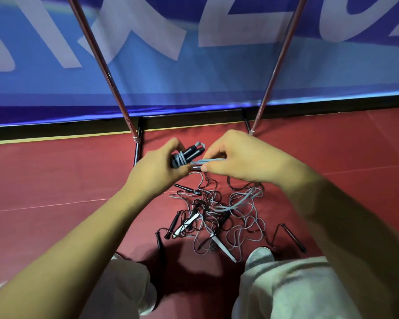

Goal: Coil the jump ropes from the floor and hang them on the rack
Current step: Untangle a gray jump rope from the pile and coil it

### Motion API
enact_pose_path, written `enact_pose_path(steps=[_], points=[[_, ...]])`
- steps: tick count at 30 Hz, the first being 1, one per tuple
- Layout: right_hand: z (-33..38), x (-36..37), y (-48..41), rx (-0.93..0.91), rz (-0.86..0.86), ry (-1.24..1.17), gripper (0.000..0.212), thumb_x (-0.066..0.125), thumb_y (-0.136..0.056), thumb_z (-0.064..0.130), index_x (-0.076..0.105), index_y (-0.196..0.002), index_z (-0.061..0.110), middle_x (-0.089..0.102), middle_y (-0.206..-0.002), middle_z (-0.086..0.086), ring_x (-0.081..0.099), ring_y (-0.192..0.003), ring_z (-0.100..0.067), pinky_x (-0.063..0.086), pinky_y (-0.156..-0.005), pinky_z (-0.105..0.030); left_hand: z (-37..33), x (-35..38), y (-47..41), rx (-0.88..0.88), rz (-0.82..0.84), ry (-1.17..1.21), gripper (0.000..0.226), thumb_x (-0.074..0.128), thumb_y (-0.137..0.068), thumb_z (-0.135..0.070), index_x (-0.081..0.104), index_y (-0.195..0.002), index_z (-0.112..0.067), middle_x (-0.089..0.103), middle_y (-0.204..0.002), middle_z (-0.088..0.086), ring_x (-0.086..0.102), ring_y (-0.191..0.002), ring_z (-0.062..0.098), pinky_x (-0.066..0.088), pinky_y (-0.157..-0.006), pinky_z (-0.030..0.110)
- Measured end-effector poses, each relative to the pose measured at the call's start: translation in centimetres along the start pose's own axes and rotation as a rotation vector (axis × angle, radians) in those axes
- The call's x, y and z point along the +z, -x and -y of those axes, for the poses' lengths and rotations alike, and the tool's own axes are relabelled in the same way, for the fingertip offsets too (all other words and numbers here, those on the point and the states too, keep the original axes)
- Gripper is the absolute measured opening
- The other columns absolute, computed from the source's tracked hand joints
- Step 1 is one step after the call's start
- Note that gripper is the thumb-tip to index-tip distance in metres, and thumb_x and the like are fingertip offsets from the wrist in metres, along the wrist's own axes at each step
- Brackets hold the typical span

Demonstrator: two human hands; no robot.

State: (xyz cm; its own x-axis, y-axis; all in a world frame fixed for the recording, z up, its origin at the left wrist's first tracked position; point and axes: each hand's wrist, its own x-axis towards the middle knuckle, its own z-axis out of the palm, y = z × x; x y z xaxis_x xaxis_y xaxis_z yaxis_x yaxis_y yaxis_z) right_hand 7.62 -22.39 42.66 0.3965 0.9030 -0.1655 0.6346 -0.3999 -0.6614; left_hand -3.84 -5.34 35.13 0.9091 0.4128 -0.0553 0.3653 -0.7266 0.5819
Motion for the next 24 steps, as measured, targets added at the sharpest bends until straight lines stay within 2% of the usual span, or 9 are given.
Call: enact_pose_path(steps=[3, 7, 9, 11, 13, 17, 20, 22, 24], points=[[0.0, 0.1, -0.1, -0.008, -0.016, 0.017, 0.015, 0.068, -0.085, 0.024, 0.075, -0.076, 0.015, 0.058, -0.056, -0.006, 0.041, -0.048, -0.011, 0.033, -0.045, -0.026, -0.2, 0.9, 0.7, 0.052, 0.167, -0.020, 0.025, 0.068, -0.073, -0.044, 0.052, -0.091, -0.038, 0.065, -0.069, -0.007, 0.063, -0.056, 0.010, 0.056, -0.060, 0.038], [0.0, 0.1, -0.1, -0.029, -0.078, -0.004, 0.011, 0.072, -0.081, 0.022, 0.078, -0.075, 0.016, 0.070, -0.065, 0.003, 0.053, -0.056, -0.003, 0.042, -0.056, -0.022, -1.7, 1.0, 1.7, 0.115, 0.352, 0.051, 0.019, 0.077, -0.077, -0.051, 0.063, -0.086, -0.042, 0.060, -0.057, -0.019, 0.054, -0.048, -0.005, 0.044, -0.052, 0.017], [-0.3, -0.1, -0.2, -0.016, -0.138, -0.027, 0.009, 0.076, -0.079, 0.024, 0.078, -0.074, 0.017, 0.069, -0.064, 0.005, 0.057, -0.058, -0.007, 0.044, -0.057, -0.023, -2.2, 0.9, 2.0, 0.158, 0.394, 0.158, 0.019, 0.075, -0.078, -0.056, 0.065, -0.083, -0.041, 0.058, -0.057, -0.019, 0.052, -0.047, -0.003, 0.041, -0.051, 0.015], [-0.8, -0.4, -0.2, 0.016, -0.210, -0.063, 0.011, 0.080, -0.076, 0.028, 0.077, -0.072, 0.018, 0.065, -0.057, 0.009, 0.054, -0.051, -0.010, 0.041, -0.050, -0.023, -2.3, 0.7, 2.0, 0.217, 0.408, 0.254, 0.017, 0.072, -0.083, -0.054, 0.067, -0.087, -0.038, 0.060, -0.061, -0.008, 0.052, -0.049, 0.004, 0.050, -0.054, 0.028], [-1.4, -0.6, -0.3, 0.049, -0.262, -0.110, 0.015, 0.083, -0.074, 0.031, 0.076, -0.071, 0.017, 0.055, -0.048, 0.011, 0.043, -0.044, -0.006, 0.031, -0.044, -0.015, -2.3, 0.4, 2.1, 0.251, 0.438, 0.378, 0.010, 0.071, -0.086, -0.046, 0.069, -0.091, -0.038, 0.062, -0.067, 0.003, 0.053, -0.054, 0.010, 0.052, -0.054, 0.034], [-2.5, -0.6, -0.8, 0.090, -0.260, -0.187, 0.022, 0.084, -0.073, 0.035, 0.074, -0.073, 0.016, 0.066, -0.063, -0.002, 0.048, -0.054, -0.003, 0.039, -0.055, -0.020, -2.8, -0.1, 2.7, 0.248, 0.441, 0.709, 0.015, 0.065, -0.094, -0.023, 0.068, -0.089, -0.037, 0.058, -0.068, 0.013, 0.055, -0.053, 0.017, 0.044, -0.046, 0.020], [-3.2, -0.3, -1.2, 0.137, -0.215, -0.223, 0.018, 0.078, -0.082, 0.032, 0.073, -0.076, 0.016, 0.064, -0.060, -0.002, 0.048, -0.054, -0.011, 0.039, -0.055, -0.027, -2.7, 0.2, 2.6, 0.156, 0.394, 0.888, 0.007, 0.063, -0.091, -0.032, 0.062, -0.094, -0.025, 0.059, -0.072, 0.016, 0.056, -0.054, 0.029, 0.045, -0.048, 0.025], [-3.3, -0.3, -1.2, 0.167, -0.172, -0.216, 0.016, 0.072, -0.087, 0.030, 0.073, -0.077, 0.017, 0.058, -0.055, 0.003, 0.046, -0.047, -0.010, 0.038, -0.050, -0.025, -2.4, 0.2, 2.2, 0.088, 0.340, 0.974, 0.029, 0.062, -0.086, -0.039, 0.056, -0.106, -0.019, 0.061, -0.072, 0.017, 0.056, -0.056, 0.034, 0.048, -0.051, 0.031], [-3.3, -0.2, -1.1, 0.187, -0.102, -0.227, 0.018, 0.067, -0.091, 0.031, 0.073, -0.080, 0.018, 0.060, -0.059, 0.000, 0.051, -0.047, -0.011, 0.044, -0.051, -0.027, -2.2, 0.1, 1.9, 0.062, 0.290, 1.043, 0.040, 0.062, -0.088, -0.037, 0.053, -0.124, -0.023, 0.060, -0.072, 0.020, 0.056, -0.058, 0.035, 0.049, -0.055, 0.037]])
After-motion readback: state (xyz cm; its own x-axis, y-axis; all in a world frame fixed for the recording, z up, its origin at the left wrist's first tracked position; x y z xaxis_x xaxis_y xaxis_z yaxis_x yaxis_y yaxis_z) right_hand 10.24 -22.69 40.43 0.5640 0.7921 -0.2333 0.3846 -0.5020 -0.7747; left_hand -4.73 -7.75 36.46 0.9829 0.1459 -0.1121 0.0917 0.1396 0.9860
